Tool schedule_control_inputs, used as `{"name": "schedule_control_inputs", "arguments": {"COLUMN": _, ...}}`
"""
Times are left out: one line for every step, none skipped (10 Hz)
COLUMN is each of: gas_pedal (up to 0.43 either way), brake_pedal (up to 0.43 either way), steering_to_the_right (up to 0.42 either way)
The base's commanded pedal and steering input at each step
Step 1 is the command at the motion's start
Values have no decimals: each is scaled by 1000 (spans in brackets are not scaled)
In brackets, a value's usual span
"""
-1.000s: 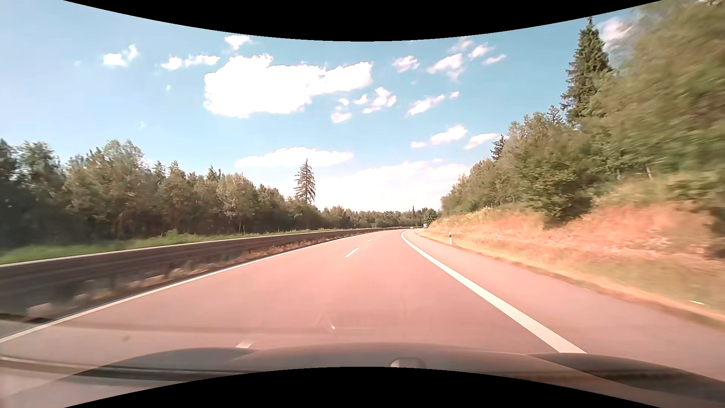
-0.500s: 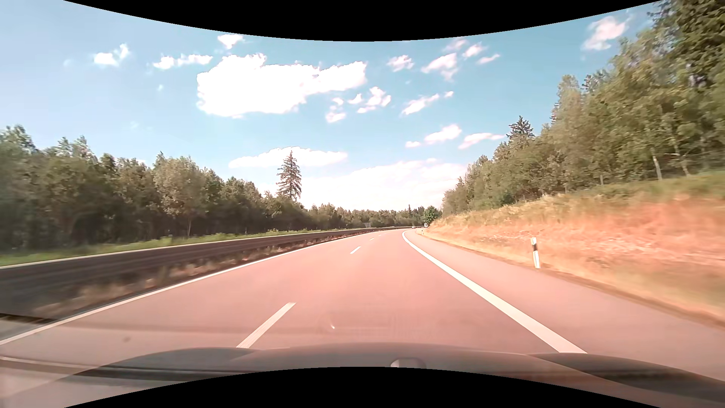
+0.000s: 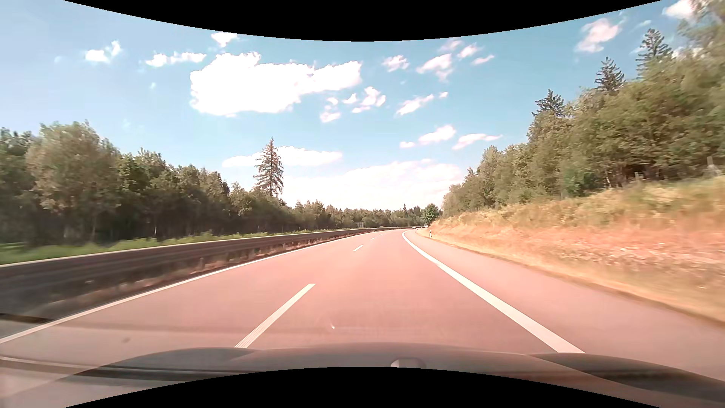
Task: Follow the waypoints while adhering to traffic rules and regulations
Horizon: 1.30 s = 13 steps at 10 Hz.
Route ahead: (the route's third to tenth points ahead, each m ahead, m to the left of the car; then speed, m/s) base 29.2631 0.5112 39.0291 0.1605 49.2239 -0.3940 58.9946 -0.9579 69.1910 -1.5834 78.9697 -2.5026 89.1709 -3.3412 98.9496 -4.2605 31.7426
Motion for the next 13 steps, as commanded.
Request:
{"name": "schedule_control_inputs", "arguments": {"gas_pedal": 370, "brake_pedal": 0, "steering_to_the_right": 6}}
{"name": "schedule_control_inputs", "arguments": {"gas_pedal": 370, "brake_pedal": 0, "steering_to_the_right": 6}}
{"name": "schedule_control_inputs", "arguments": {"gas_pedal": 370, "brake_pedal": 0, "steering_to_the_right": 6}}
{"name": "schedule_control_inputs", "arguments": {"gas_pedal": 370, "brake_pedal": 0, "steering_to_the_right": 6}}
{"name": "schedule_control_inputs", "arguments": {"gas_pedal": 370, "brake_pedal": 0, "steering_to_the_right": 5}}
{"name": "schedule_control_inputs", "arguments": {"gas_pedal": 370, "brake_pedal": 0, "steering_to_the_right": 6}}
{"name": "schedule_control_inputs", "arguments": {"gas_pedal": 370, "brake_pedal": 0, "steering_to_the_right": 6}}
{"name": "schedule_control_inputs", "arguments": {"gas_pedal": 370, "brake_pedal": 0, "steering_to_the_right": 9}}
{"name": "schedule_control_inputs", "arguments": {"gas_pedal": 370, "brake_pedal": 0, "steering_to_the_right": 10}}
{"name": "schedule_control_inputs", "arguments": {"gas_pedal": 370, "brake_pedal": 0, "steering_to_the_right": 10}}
{"name": "schedule_control_inputs", "arguments": {"gas_pedal": 370, "brake_pedal": 0, "steering_to_the_right": 10}}
{"name": "schedule_control_inputs", "arguments": {"gas_pedal": 370, "brake_pedal": 0, "steering_to_the_right": 10}}
{"name": "schedule_control_inputs", "arguments": {"gas_pedal": 370, "brake_pedal": 0, "steering_to_the_right": 9}}
